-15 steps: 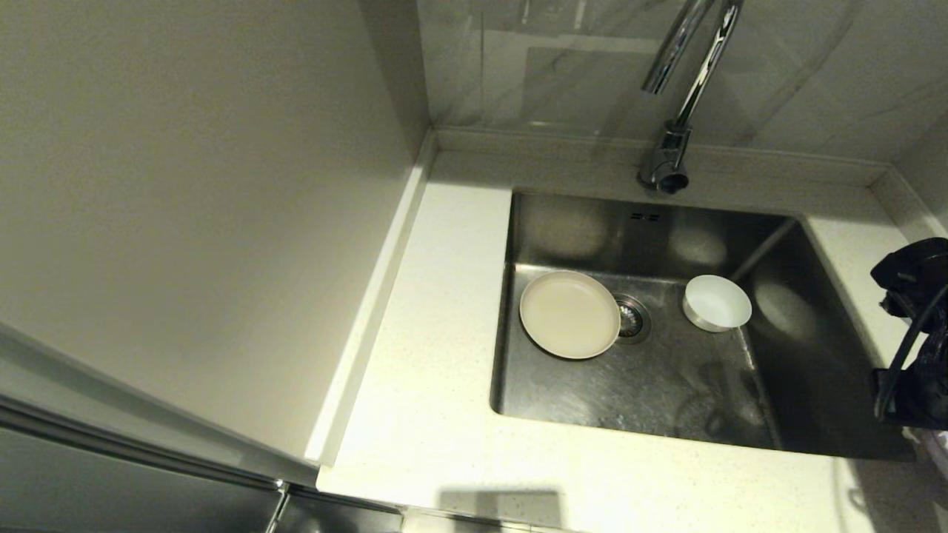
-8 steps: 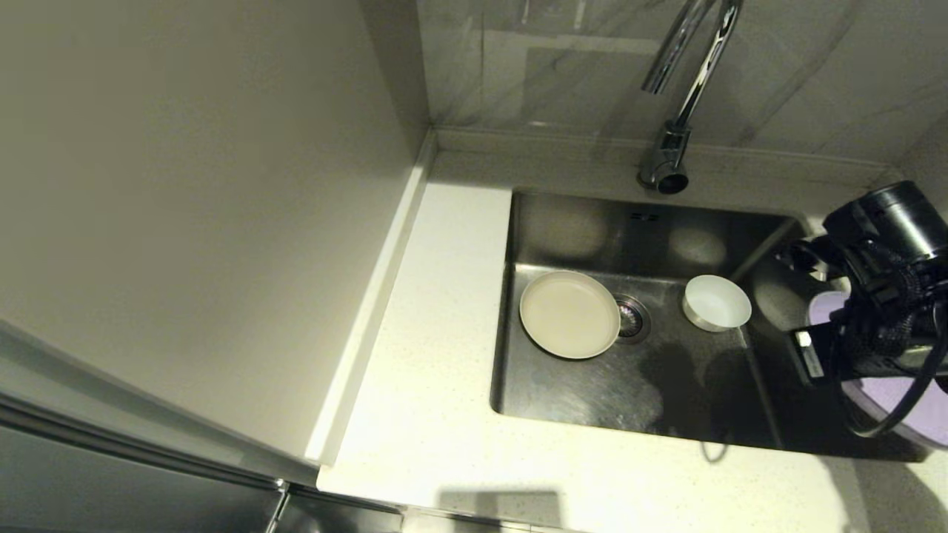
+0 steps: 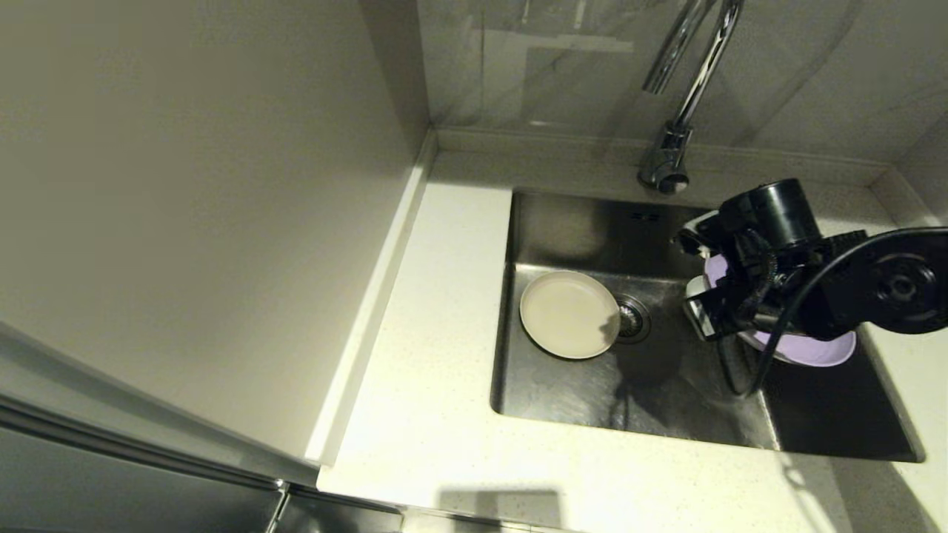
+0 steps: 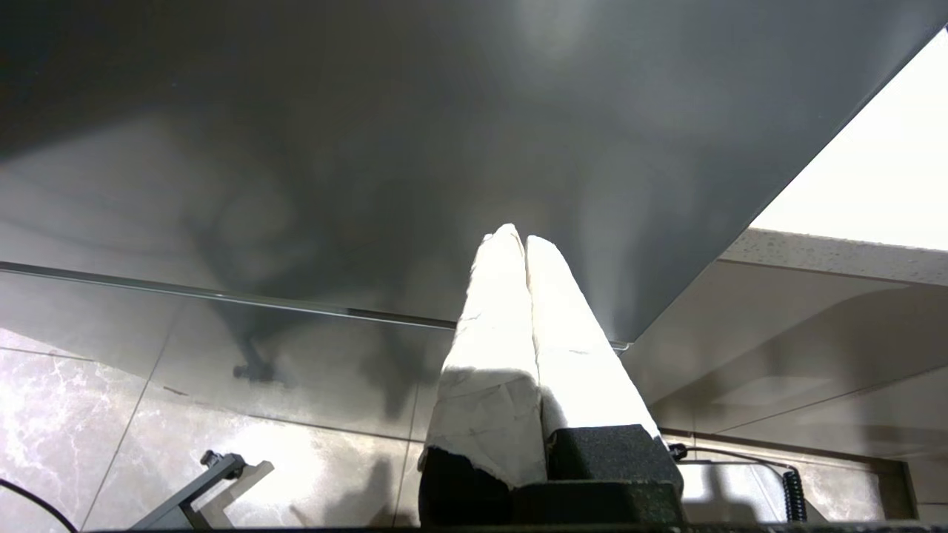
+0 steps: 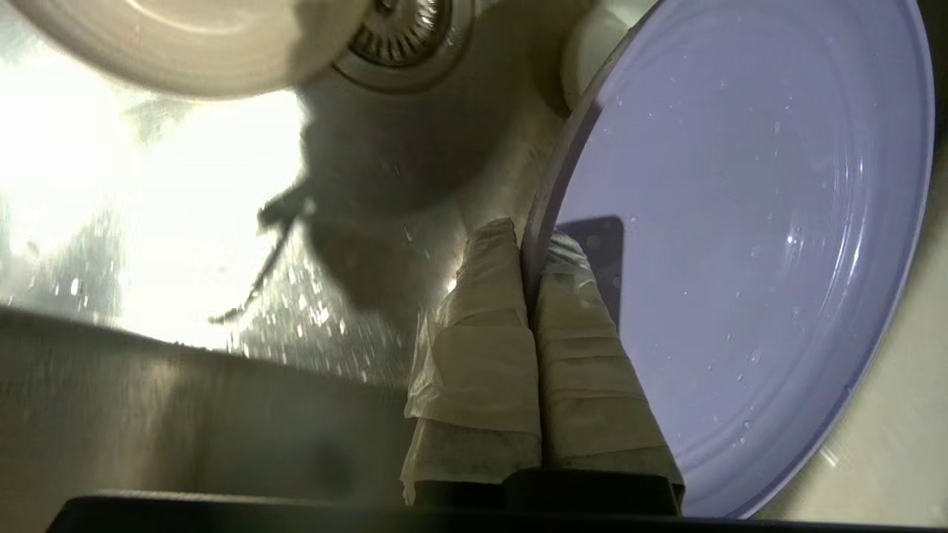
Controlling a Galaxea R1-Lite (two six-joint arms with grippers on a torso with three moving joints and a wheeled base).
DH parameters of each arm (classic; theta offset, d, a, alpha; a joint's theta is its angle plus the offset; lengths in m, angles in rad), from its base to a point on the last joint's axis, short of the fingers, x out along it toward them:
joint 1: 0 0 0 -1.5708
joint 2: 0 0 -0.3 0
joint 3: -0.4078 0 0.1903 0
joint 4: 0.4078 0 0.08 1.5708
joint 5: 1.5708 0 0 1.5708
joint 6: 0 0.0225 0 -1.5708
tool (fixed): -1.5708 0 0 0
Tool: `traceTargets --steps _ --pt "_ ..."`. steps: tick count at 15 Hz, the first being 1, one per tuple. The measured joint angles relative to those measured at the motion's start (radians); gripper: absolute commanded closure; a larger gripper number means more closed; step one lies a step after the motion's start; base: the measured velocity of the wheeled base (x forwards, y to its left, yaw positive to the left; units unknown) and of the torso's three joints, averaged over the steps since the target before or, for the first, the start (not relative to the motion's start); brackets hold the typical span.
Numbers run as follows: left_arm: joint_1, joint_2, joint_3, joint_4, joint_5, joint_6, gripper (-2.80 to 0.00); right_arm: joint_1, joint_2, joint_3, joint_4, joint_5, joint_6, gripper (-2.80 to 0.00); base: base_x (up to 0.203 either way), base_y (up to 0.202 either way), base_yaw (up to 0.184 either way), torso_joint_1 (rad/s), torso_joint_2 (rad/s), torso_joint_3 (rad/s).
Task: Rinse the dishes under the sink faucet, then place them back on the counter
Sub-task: Put a plate into the sink
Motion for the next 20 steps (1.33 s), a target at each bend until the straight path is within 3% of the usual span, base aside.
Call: traceTargets --steps 8,12,18,19,20 --pt "0.0 0.0 0.0 0.0 0.0 0.0 0.0 0.004 0.248 -0.02 -0.147 0.001 -0.009 0.0 0.0 0.0 0.0 0.0 0.0 0.0" --pt "0.0 0.0 0.0 0.0 0.0 0.0 0.0 0.005 0.353 -0.044 -0.261 0.004 -0.075 0.0 0.0 0.0 0.0 0.0 0.0 0.0" --pt "0.0 0.0 0.0 0.0 0.0 0.0 0.0 0.025 0.434 -0.046 -0.272 0.005 -0.084 0.0 0.0 0.0 0.0 0.0 0.0 0.0" --pt "0.0 0.0 0.0 0.0 0.0 0.0 0.0 0.03 0.441 -0.046 -0.272 0.005 -0.083 -2.8 0.0 0.0 0.0 0.0 0.0 0.0" --pt "0.0 0.0 0.0 0.0 0.0 0.0 0.0 0.034 0.446 -0.045 -0.278 0.006 -0.084 -2.8 0.0 0.0 0.0 0.0 0.0 0.0"
